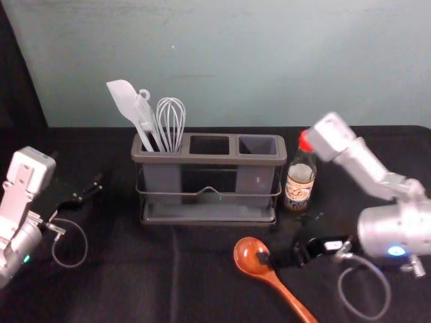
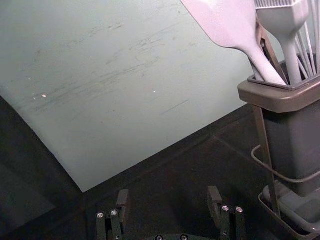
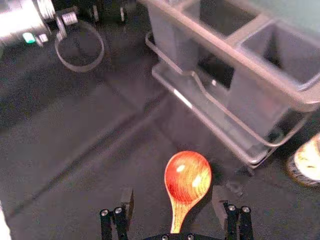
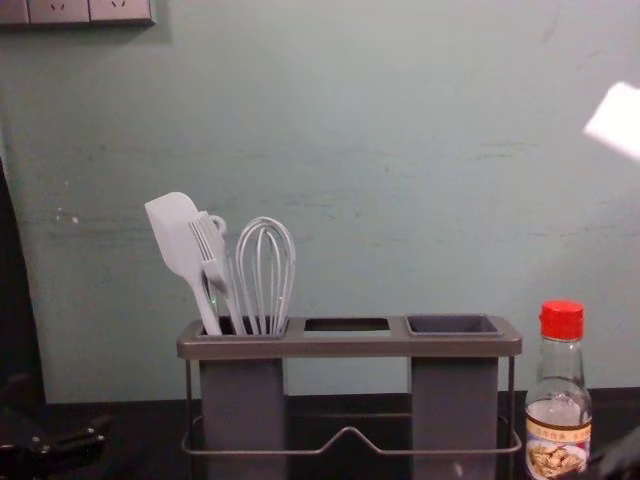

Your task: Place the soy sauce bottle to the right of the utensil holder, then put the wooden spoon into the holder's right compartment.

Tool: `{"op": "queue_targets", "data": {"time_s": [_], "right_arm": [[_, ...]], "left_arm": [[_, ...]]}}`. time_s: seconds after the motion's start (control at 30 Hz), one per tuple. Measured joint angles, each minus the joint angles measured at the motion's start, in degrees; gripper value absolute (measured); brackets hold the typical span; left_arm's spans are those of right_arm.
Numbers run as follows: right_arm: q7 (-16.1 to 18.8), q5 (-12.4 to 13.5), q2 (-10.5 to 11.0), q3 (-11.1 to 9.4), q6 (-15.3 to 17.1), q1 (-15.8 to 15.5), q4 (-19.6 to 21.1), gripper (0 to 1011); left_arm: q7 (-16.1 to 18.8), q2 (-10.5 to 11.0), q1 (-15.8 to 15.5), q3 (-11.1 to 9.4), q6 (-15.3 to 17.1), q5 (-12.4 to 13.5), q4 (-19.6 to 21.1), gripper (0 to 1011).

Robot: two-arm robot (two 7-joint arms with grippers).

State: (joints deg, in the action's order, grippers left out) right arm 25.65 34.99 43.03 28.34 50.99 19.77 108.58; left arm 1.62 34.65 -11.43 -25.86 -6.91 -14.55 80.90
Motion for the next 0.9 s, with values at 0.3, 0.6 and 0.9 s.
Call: {"op": "queue_targets", "data": {"time_s": [0.3, 0.6, 0.9], "right_arm": [[1.62, -6.14, -3.37, 11.14, 4.05, 8.72, -6.27, 1004], [2.25, -9.53, -6.10, 13.94, 4.85, 10.85, -9.90, 1004], [2.29, -11.42, -7.49, 14.27, 4.82, 11.15, -12.28, 1004]], "left_arm": [[0.00, 0.00, 0.00, 0.00, 0.00, 0.00, 0.00, 1012], [0.00, 0.00, 0.00, 0.00, 0.00, 0.00, 0.00, 1012], [0.00, 0.00, 0.00, 0.00, 0.00, 0.00, 0.00, 1011]]}}
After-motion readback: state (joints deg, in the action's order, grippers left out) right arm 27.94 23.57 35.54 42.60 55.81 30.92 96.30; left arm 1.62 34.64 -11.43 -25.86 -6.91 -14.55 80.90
